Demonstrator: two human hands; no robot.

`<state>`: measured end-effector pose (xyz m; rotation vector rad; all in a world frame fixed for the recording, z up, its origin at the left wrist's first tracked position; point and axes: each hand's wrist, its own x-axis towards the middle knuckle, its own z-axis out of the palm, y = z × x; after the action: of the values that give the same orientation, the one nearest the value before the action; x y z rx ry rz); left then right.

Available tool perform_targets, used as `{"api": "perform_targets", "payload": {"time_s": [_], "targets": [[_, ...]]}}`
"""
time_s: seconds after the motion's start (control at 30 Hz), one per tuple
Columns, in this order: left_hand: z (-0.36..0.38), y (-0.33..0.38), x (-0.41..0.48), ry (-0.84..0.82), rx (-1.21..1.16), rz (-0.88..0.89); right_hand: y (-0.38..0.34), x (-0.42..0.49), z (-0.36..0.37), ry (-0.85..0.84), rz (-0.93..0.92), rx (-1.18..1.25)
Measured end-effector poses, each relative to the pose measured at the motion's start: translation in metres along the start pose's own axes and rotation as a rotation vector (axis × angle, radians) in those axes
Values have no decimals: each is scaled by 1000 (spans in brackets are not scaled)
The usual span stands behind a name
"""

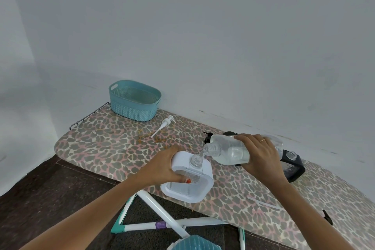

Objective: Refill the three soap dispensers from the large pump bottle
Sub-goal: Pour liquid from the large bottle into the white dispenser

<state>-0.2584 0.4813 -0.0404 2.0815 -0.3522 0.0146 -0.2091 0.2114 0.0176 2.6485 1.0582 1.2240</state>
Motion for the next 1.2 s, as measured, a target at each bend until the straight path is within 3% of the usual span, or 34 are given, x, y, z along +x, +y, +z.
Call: {"api": "perform_targets", "payload": {"time_s": [1.2], "targets": [[3, 0, 1, 28, 51, -27, 6, 6, -8, 16, -16, 15]]}}
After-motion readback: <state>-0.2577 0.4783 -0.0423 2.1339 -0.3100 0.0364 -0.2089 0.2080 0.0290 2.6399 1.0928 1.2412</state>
